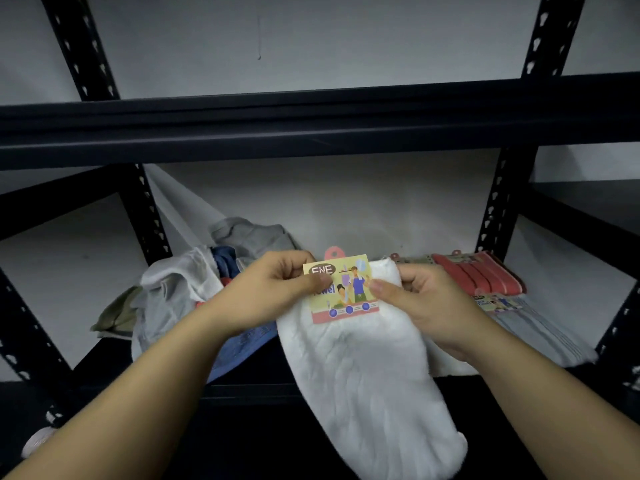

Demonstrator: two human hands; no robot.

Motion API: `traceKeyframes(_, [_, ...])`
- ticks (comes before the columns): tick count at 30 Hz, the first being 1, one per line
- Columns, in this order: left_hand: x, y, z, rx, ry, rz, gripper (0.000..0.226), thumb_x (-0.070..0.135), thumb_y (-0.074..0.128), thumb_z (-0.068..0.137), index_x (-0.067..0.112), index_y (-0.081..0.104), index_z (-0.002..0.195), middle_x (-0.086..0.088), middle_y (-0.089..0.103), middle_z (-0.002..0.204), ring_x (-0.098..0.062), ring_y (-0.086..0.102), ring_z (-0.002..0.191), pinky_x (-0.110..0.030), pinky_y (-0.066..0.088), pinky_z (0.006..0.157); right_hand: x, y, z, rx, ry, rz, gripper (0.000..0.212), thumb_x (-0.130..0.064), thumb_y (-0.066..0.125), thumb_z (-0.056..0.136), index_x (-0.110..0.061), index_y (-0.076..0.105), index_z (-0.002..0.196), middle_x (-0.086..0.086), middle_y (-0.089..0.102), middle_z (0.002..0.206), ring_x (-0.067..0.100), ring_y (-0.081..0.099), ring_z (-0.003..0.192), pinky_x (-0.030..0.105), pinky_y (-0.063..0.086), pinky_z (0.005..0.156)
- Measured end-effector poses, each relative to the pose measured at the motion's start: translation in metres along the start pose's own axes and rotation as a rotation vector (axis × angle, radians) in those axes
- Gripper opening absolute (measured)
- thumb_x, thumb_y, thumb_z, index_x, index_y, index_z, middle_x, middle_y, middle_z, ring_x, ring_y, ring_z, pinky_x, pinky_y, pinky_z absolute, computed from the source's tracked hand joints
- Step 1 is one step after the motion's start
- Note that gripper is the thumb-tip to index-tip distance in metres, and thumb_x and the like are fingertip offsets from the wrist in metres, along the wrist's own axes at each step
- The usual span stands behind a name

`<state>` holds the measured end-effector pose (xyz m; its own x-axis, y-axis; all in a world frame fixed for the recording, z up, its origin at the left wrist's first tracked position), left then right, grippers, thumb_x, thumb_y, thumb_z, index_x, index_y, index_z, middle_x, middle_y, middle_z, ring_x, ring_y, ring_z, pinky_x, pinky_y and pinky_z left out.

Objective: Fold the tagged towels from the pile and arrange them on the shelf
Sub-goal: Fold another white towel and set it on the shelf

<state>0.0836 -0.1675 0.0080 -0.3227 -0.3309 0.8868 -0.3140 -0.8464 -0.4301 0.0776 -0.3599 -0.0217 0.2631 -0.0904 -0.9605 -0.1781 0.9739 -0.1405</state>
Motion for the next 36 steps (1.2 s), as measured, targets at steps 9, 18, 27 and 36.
traceKeyframes(9, [0.05, -0.002, 0.012, -0.13, 0.02, 0.404, 0.024, 0.044, 0.082, 0.084, 0.02, 0.079, 0.091, 0.004, 0.08, 0.089, -0.017, 0.077, 0.084, -0.05, 0.06, 0.085, -0.018, 0.014, 0.005, -0.052, -0.077, 0.099, 0.025, -0.018, 0.073, 0.089, -0.004, 0.077, 0.11, 0.014, 0.079, 0.105, 0.033, 0.077, 0.099, 0.043, 0.062, 0.089])
traceKeyframes(18, [0.057, 0.009, 0.023, -0.25, 0.044, 0.561, 0.015, 0.036, 0.072, 0.095, 0.022, 0.076, 0.093, 0.007, 0.079, 0.086, -0.009, 0.077, 0.078, -0.038, 0.064, 0.077, -0.022, 0.027, 0.007, -0.039, -0.136, 0.018, 0.016, -0.01, 0.075, 0.092, -0.002, 0.077, 0.106, 0.013, 0.08, 0.099, 0.032, 0.078, 0.094, 0.044, 0.063, 0.084])
traceKeyframes(27, [0.057, -0.04, 0.024, 0.032, 0.071, 0.504, 0.016, 0.035, 0.074, 0.094, 0.02, 0.076, 0.088, 0.005, 0.079, 0.082, -0.012, 0.076, 0.073, -0.041, 0.062, 0.078, 0.1, 0.037, -0.03, -0.313, 0.179, -0.403, 0.026, -0.025, 0.086, 0.082, -0.011, 0.079, 0.102, -0.007, 0.08, 0.103, 0.009, 0.075, 0.1, 0.037, 0.06, 0.088])
traceKeyframes(36, [-0.004, -0.09, 0.022, 0.187, -0.103, 0.304, 0.009, 0.024, 0.076, 0.093, 0.017, 0.075, 0.098, 0.001, 0.08, 0.085, -0.017, 0.078, 0.076, -0.024, 0.058, 0.057, 0.136, 0.015, -0.053, -0.387, 0.316, -0.421, 0.034, -0.033, 0.084, 0.076, -0.004, 0.071, 0.089, -0.007, 0.068, 0.079, 0.007, 0.061, 0.074, 0.031, 0.044, 0.068])
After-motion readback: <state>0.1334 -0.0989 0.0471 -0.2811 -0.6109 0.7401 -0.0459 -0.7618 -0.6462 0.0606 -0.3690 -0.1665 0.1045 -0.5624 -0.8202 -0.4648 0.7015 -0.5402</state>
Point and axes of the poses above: each hand's wrist, its own z-axis towards the middle knuckle, its own y-axis out of the palm, x = y × z, the point moved 10 cm from there along z, towards the middle knuckle
